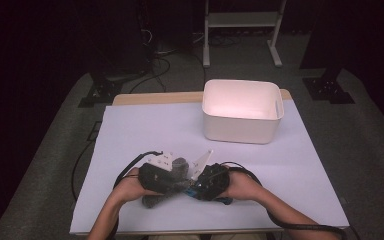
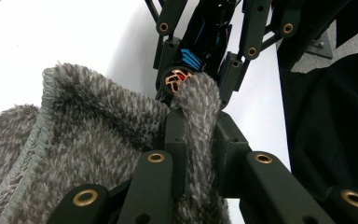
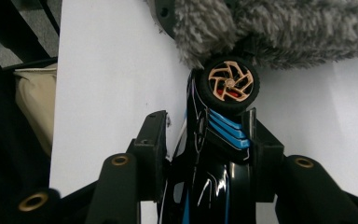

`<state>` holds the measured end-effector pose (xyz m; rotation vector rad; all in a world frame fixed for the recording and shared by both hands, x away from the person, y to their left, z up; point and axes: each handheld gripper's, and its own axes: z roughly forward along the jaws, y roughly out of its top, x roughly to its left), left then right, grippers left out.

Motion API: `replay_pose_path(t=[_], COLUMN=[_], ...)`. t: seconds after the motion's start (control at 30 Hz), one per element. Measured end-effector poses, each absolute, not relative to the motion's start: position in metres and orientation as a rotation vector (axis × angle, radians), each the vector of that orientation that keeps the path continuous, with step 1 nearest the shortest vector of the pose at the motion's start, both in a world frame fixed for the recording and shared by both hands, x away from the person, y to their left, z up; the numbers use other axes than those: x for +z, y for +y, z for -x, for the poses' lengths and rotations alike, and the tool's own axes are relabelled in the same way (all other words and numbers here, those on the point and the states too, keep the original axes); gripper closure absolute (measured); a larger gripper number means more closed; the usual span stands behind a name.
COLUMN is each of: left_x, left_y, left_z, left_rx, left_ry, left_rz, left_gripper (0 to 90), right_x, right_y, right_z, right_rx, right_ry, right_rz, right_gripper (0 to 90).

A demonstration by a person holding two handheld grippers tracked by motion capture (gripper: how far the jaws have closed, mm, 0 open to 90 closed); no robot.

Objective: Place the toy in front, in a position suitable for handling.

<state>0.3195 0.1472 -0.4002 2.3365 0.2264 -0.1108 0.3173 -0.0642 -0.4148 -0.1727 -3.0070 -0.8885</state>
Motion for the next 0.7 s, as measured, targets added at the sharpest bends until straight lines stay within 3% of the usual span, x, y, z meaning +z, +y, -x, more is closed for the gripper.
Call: replay_pose_path(t=[0.43,0.7], left_x=[-0.412,-0.387], left_y=[0.146,0.156], left_z=[-0.326,-0.330], left_rx=[-0.157,-0.100], left_ry=[0.266,0.284], left_rz=[-2.291,-2.249], left_gripper=[78.4,81.2], right_x=[-0.413,-0.406], right_y=[-0.084,-0.085], right_z=[-0.310,-0.312], right_rx=[-0.942,-1.080], right_ry=[-3.006,-2.990], right_rz=[0.202,0.238], right_gripper=[57.7,57.8])
